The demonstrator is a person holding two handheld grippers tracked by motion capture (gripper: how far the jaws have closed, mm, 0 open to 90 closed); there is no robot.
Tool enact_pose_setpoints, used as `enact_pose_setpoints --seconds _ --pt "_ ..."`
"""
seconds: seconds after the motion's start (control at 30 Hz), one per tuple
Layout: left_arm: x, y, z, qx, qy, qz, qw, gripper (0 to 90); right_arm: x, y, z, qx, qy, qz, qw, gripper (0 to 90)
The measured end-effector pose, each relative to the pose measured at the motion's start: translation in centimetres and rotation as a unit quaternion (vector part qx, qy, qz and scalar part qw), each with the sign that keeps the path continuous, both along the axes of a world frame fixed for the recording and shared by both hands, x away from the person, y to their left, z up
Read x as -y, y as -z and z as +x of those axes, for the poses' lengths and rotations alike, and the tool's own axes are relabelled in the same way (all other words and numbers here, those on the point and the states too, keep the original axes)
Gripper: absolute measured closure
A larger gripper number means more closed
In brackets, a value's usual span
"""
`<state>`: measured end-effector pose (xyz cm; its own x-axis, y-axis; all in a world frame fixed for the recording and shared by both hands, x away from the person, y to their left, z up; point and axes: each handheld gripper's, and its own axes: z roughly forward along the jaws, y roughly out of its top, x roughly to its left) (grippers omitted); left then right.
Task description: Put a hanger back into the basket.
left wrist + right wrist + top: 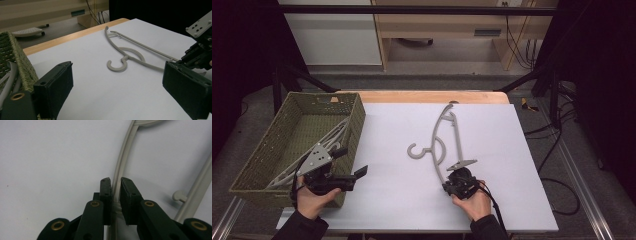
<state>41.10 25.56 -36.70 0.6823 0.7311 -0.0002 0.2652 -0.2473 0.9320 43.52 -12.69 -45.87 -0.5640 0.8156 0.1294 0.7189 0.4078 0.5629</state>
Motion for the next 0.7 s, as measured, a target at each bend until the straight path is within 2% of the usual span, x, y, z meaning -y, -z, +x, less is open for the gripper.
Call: enact_pose_setpoints --seconds 0.13,0.27,0.37,0.4,0.5,0.6,0.63,0.67,0.7 --pt "0.2 0.1 0.1 -0.002 0.001 0.005 1.0000 9.3 1.0 0.1 -0.2 -0.003 0.002 0.013 0.9999 79.5" --pt "0.2 0.2 0.0 -0.002 0.002 0.005 1.0000 9.3 0.9 -0.3 0.0 0.007 -0.001 0.020 0.9998 68.0" --pt "0.2 0.1 0.0 -0.002 0.002 0.004 1.0000 9.3 0.6 -0.7 0.4 0.028 0.003 0.006 0.9996 62.0" --pt "0.2 0.1 0.0 -0.002 0.002 0.004 1.0000 9.3 0.4 -0.8 0.6 0.028 0.006 0.005 0.9996 61.9" --pt "0.2 0.1 0.0 -0.002 0.003 0.004 1.0000 9.3 -0.4 -0.6 1.3 0.015 0.006 -0.002 0.9999 62.2" --pt "0.2 0.2 0.1 -0.004 0.003 0.004 1.0000 9.3 -0.8 -0.1 1.8 0.012 0.006 -0.021 0.9997 64.7" --pt "0.2 0.2 0.1 -0.004 0.004 0.005 1.0000 9.3 -1.0 0.0 1.8 0.008 0.013 -0.025 0.9996 65.2" --pt "0.2 0.2 0.1 -0.005 0.004 0.006 1.0000 9.3 -1.0 0.1 1.9 0.007 0.008 -0.025 0.9996 66.7" --pt "0.3 0.3 0.1 -0.005 0.004 0.006 1.0000 9.3 -1.2 0.2 1.9 0.002 0.016 -0.032 0.9994 67.8"
